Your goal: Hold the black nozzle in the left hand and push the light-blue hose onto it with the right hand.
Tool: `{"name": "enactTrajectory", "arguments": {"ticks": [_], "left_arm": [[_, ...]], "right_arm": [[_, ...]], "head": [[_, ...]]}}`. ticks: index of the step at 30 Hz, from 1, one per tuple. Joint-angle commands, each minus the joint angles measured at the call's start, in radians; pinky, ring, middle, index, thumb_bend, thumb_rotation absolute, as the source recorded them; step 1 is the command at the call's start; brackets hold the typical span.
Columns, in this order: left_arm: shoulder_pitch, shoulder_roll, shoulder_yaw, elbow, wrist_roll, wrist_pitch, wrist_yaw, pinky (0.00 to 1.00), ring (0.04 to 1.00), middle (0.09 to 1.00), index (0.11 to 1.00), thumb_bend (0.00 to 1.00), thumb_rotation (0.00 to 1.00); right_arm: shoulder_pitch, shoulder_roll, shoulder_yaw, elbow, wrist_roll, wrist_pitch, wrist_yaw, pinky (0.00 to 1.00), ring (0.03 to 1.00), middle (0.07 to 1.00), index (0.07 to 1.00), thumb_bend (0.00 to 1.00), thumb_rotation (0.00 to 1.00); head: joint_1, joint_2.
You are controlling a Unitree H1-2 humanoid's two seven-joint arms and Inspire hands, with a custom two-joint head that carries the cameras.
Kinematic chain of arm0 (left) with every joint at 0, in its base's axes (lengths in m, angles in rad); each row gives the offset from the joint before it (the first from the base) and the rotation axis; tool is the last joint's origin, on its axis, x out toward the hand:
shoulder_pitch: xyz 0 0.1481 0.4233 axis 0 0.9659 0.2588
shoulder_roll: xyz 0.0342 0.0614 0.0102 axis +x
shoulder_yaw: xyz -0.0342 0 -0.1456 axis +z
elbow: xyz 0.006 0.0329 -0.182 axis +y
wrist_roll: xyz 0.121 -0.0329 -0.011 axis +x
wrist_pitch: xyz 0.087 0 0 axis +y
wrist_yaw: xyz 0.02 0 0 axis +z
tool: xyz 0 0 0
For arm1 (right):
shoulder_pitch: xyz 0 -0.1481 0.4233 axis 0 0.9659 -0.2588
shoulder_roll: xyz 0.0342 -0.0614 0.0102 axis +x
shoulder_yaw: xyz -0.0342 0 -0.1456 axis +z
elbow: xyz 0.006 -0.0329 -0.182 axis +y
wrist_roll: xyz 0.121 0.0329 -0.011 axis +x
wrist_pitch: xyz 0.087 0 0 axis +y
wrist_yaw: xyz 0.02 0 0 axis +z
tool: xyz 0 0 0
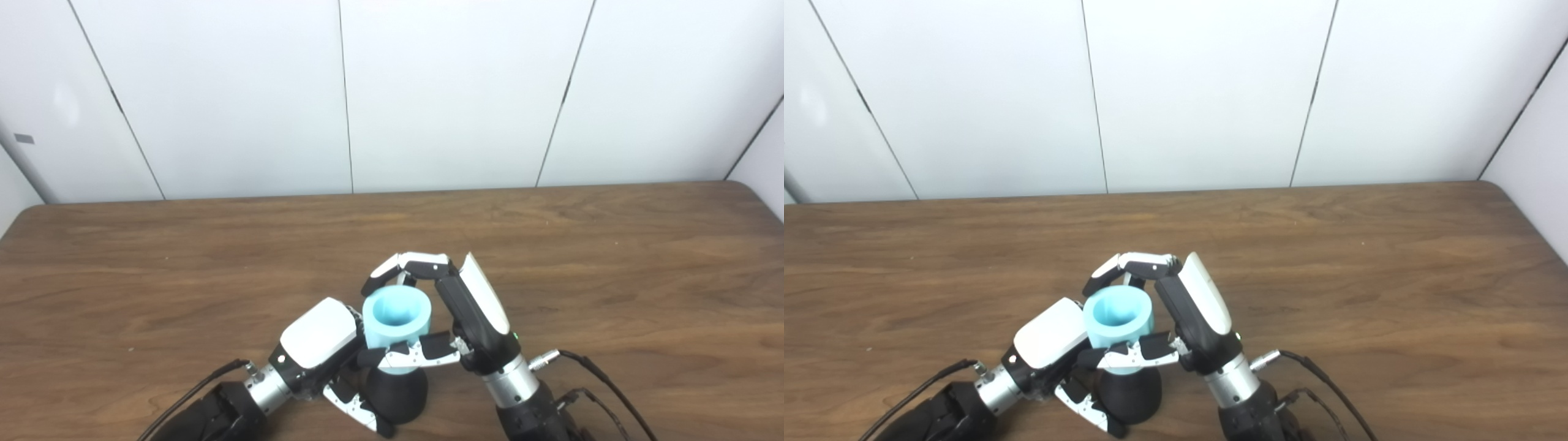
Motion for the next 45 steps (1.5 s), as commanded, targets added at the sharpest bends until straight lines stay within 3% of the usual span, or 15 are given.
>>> {"name": "enactTrajectory", "arguments": {"ticks": [1,5,12,28,35,38,45], "left_arm": [[0.091,-0.027,-0.054,0.053,0.036,0.017,-0.060,0.14,0.189,0.471,0.482,0.52,0.00],[0.092,-0.029,-0.052,0.054,0.028,0.019,-0.065,0.13,0.184,0.471,0.482,0.52,0.00],[0.091,-0.027,-0.053,0.050,0.039,0.023,-0.066,0.14,0.194,0.471,0.482,0.52,0.00],[0.091,-0.029,-0.050,0.056,0.028,0.019,-0.066,0.14,0.192,0.471,0.482,0.52,0.00],[0.090,-0.027,-0.052,0.059,0.035,0.016,-0.061,0.15,0.206,0.471,0.482,0.52,0.00],[0.090,-0.030,-0.051,0.061,0.032,0.017,-0.061,0.13,0.182,0.471,0.482,0.52,0.00],[0.092,-0.030,-0.050,0.058,0.029,0.018,-0.065,0.15,0.206,0.472,0.482,0.52,0.00]], "right_arm": [[-0.015,-0.007,0.001,0.011,-0.027,-0.026,0.005,0.14,0.194,0.474,0.483,0.53,0.00],[-0.015,-0.011,0.000,0.016,-0.032,-0.035,0.001,0.16,0.219,0.433,0.530,0.52,0.00],[0.000,-0.007,-0.004,0.016,-0.013,-0.028,0.000,0.12,0.151,0.470,0.483,0.53,0.00],[0.002,-0.035,0.023,0.042,-0.027,-0.064,-0.070,0.11,0.148,0.471,0.482,0.53,0.00],[-0.026,-0.088,0.091,0.062,-0.035,-0.065,-0.187,0.14,0.184,0.423,0.530,0.52,0.00],[-0.041,-0.114,0.127,0.075,-0.048,-0.065,-0.248,0.19,0.248,0.441,0.531,0.52,0.00],[-0.060,-0.147,0.171,0.091,-0.090,-0.065,-0.321,0.20,0.273,0.446,0.527,0.52,0.00]], "head": [[-0.001,0.001],[-0.002,0.004],[-0.001,0.005],[-0.001,0.005],[-0.001,0.005],[-0.002,0.003],[-0.003,0.000]]}}
